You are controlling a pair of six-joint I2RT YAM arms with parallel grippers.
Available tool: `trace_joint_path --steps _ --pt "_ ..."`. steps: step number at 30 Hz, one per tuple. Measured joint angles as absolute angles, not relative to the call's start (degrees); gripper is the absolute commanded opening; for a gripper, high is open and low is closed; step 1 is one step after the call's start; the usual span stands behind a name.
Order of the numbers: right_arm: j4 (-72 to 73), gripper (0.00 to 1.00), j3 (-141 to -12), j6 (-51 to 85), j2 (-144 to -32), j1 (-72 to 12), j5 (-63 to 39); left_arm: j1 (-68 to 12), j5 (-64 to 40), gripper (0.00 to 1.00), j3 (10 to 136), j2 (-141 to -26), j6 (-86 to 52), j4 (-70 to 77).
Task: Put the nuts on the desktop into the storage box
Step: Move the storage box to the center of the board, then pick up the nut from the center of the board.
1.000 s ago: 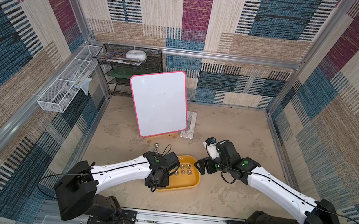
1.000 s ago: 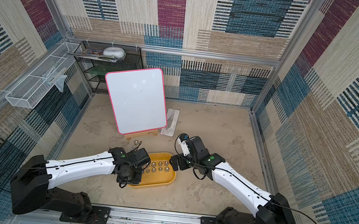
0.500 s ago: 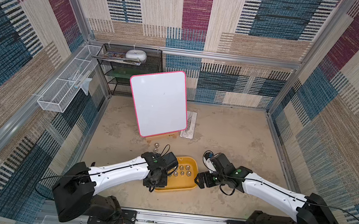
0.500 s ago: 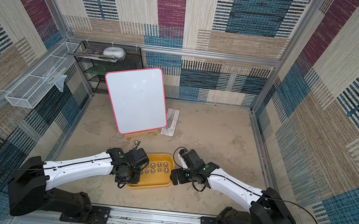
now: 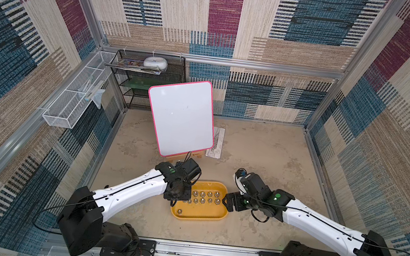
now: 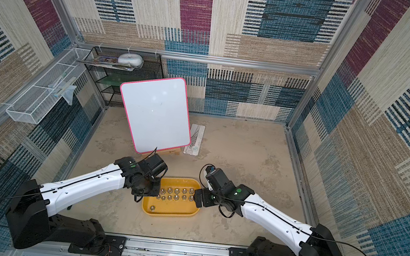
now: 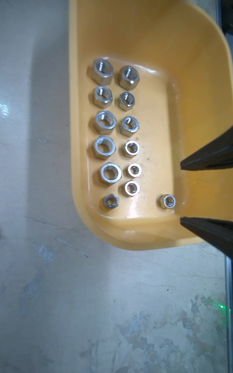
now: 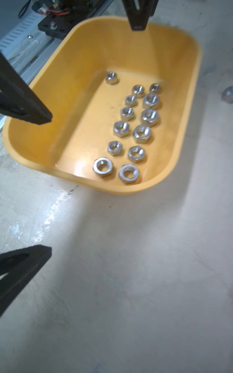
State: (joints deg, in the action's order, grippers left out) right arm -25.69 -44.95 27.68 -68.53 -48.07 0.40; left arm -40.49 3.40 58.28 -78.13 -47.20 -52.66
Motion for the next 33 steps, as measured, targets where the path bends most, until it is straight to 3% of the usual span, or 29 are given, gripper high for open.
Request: trace_joint_path --steps 10,12,23,33 --pt "-24.2 0.99 -55.9 19.5 -71.6 -44.6 3.0 -28.1 4.7 0.43 62.0 -82.6 -43.3 -51.4" --pt "-23.6 0.99 -56.7 18.1 -72.1 -43.0 2.9 -26.4 4.7 0.48 63.1 -84.8 -42.9 -50.3" --pt "-22.5 0.99 -59.1 14.6 -74.0 -37.1 -0.4 -22.9 4.7 0.48 73.1 -102.1 -35.5 -44.9" --pt "-22.7 0.99 -60.7 14.4 -75.7 -35.7 -1.5 -21.1 4.3 0.45 73.4 -106.7 -32.3 -43.3"
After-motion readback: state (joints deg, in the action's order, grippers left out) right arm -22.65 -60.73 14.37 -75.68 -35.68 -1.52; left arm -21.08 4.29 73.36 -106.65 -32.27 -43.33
